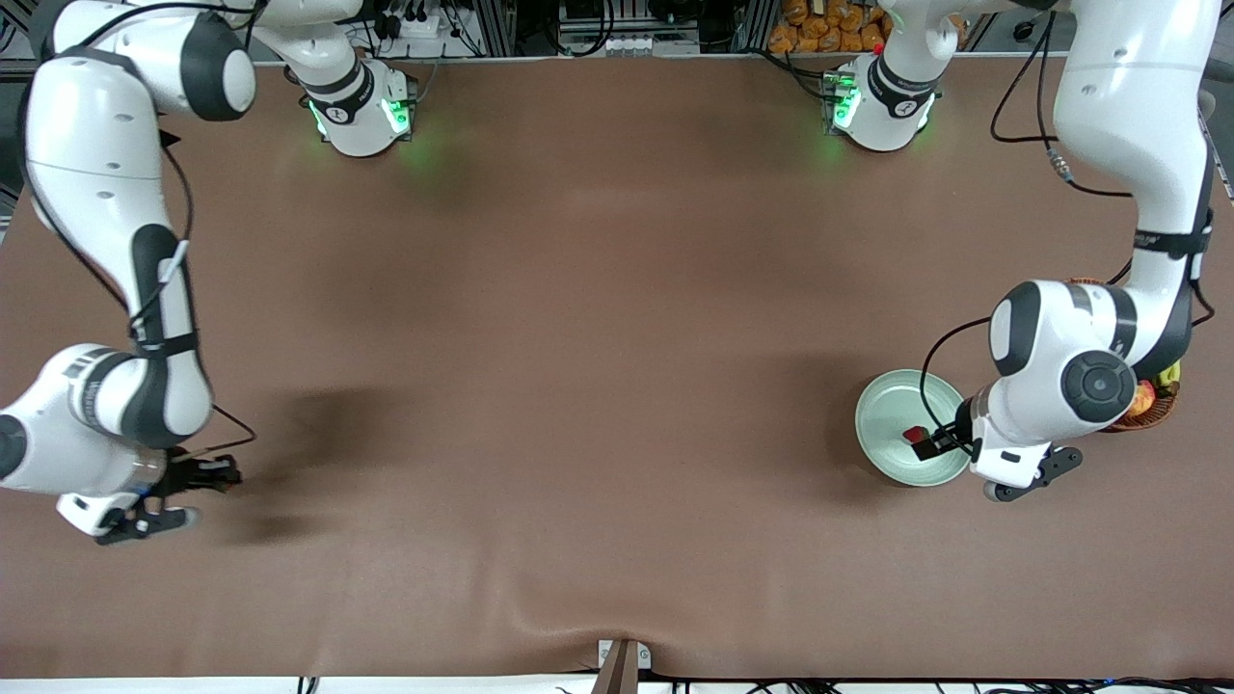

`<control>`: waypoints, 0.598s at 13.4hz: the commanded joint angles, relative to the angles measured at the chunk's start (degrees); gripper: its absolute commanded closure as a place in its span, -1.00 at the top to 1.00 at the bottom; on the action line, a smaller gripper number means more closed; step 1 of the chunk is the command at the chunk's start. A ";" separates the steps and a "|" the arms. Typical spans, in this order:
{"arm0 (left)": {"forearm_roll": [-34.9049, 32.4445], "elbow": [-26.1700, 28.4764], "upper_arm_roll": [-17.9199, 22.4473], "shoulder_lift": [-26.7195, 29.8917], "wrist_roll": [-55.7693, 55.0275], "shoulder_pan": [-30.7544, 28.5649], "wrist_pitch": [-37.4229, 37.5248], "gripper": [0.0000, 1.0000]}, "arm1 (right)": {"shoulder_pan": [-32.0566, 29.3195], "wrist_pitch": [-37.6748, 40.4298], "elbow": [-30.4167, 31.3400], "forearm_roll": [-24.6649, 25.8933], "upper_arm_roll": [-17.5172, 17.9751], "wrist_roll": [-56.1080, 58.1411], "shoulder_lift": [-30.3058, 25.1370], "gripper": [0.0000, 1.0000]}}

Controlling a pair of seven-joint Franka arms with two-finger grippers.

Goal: Collect all strawberries into plate
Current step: 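Place the strawberry on the green plate with the left gripper, then grasp the second strawberry with the right gripper and lift it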

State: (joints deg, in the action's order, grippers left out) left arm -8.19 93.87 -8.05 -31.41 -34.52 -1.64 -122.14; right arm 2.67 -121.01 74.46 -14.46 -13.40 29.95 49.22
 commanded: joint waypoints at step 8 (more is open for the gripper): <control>0.19 -4.38 -2.85 15.23 11.13 -0.47 17.00 1.00 | 13.58 -0.62 -1.51 -0.48 12.06 0.98 -2.02 -1.00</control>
State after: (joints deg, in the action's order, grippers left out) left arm -8.18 91.82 -10.32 -17.77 -26.73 -1.68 -108.88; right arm 16.19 -121.28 72.38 -14.57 -5.78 29.93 48.21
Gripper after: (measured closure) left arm 0.000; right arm 0.678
